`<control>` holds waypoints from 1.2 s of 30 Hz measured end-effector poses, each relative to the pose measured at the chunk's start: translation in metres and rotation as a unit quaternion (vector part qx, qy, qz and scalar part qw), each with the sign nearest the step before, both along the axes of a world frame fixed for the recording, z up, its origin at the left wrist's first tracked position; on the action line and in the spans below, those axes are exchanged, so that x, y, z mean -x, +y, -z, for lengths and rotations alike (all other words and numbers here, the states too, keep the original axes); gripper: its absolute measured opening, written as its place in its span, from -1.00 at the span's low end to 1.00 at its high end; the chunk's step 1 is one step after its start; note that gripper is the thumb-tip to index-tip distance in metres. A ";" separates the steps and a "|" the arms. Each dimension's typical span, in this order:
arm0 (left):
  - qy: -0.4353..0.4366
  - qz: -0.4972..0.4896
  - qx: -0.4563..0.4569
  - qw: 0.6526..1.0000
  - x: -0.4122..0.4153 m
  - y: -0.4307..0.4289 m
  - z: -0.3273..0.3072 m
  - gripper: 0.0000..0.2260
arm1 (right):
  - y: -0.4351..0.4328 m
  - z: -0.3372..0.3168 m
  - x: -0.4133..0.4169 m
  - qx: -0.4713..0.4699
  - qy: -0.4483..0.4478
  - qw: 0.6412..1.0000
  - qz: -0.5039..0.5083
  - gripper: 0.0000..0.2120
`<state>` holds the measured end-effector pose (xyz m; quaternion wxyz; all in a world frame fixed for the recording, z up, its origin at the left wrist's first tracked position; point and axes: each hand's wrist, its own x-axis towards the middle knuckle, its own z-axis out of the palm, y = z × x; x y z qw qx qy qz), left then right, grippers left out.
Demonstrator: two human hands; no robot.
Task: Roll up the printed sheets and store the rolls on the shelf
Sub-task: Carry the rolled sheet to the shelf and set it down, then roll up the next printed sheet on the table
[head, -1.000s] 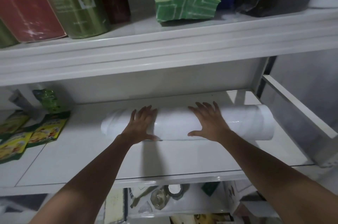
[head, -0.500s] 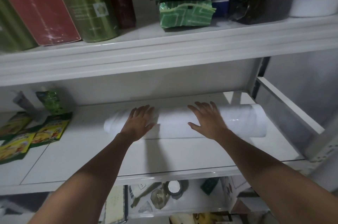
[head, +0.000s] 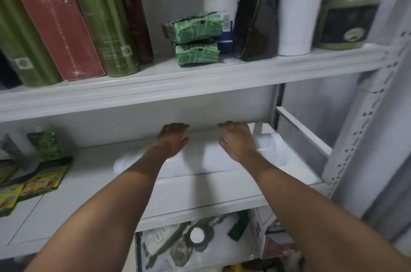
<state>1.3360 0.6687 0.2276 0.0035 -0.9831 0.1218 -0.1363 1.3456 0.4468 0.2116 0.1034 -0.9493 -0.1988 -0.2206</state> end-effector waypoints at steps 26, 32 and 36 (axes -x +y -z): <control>-0.020 0.597 0.033 0.802 0.262 -0.418 -0.134 -0.59 | -0.274 -0.103 0.435 0.048 -0.044 0.791 0.608 -0.59; -0.026 0.723 0.049 0.689 0.403 -0.438 -0.134 -0.59 | -0.228 -0.097 0.605 0.066 -0.011 0.669 0.740 -0.60; -0.008 0.798 0.060 0.600 0.514 -0.433 -0.128 -0.61 | -0.182 -0.103 0.718 0.069 -0.002 0.581 0.811 -0.60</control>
